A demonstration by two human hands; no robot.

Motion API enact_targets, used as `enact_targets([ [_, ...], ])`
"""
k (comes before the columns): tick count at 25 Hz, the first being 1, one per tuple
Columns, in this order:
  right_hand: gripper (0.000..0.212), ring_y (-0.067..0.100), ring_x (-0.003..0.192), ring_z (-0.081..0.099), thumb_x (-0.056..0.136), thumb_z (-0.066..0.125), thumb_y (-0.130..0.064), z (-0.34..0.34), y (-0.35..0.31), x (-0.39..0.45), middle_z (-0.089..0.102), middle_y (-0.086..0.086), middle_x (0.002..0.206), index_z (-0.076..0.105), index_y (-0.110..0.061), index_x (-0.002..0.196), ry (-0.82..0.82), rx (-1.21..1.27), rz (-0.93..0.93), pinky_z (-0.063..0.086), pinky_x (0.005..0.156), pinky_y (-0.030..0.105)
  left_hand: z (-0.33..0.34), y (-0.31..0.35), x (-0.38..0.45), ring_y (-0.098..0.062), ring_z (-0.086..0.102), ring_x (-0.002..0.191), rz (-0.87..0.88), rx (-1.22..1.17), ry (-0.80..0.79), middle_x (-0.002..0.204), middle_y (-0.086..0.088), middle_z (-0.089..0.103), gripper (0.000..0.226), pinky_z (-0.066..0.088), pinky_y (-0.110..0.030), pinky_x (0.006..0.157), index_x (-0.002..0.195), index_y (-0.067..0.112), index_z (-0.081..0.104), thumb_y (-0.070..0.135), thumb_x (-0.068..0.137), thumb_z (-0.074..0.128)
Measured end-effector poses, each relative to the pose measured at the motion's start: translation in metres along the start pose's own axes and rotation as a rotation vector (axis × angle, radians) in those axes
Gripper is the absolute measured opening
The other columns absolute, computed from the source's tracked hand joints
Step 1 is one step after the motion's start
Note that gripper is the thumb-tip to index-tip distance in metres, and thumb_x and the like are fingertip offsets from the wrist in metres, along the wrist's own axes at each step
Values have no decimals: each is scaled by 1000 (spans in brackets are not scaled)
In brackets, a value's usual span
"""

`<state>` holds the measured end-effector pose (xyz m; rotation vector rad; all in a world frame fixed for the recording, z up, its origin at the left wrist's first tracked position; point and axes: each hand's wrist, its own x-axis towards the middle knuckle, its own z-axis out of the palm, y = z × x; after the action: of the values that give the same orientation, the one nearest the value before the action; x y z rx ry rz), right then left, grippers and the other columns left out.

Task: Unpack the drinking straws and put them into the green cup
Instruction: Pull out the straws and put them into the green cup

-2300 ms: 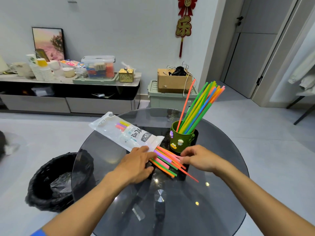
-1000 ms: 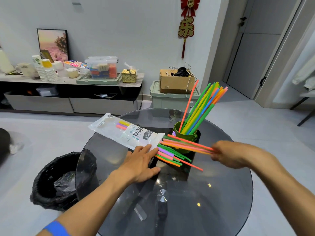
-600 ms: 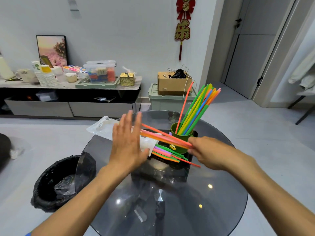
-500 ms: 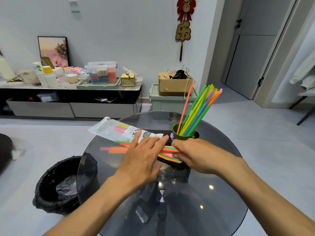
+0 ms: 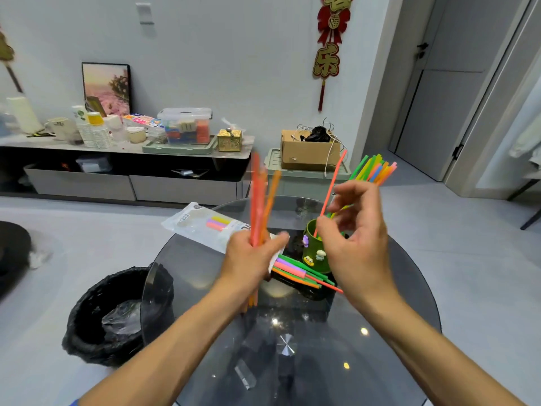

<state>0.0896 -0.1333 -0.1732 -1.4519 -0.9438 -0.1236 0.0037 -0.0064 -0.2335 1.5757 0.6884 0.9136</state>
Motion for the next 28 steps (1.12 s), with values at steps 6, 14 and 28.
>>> enact_targets([
  [6,52,19,88,70,68,80,-15,29,9,-13,74,1,89,61,-20,115,-385,391,352,56,84,32,22,-3,-14,9,61,63,200,35,-155,66,24,69,16,46,-9,55,71,40,69,33,74,55],
  [14,51,15,39,35,78,75,-36,40,0,-16,37,-4,38,43,-21,42,-156,509,421,34,47,28,33,-19,-36,2,48,51,11,251,-241,54,9,59,17,41,-16,50,63,24,62,38,63,52],
  [28,52,13,32,18,88,65,-30,-56,10,111,22,-5,37,27,-22,53,340,775,273,20,40,21,29,-32,-22,-3,62,90,-148,212,-111,102,12,67,32,52,-21,74,97,36,63,21,72,77],
])
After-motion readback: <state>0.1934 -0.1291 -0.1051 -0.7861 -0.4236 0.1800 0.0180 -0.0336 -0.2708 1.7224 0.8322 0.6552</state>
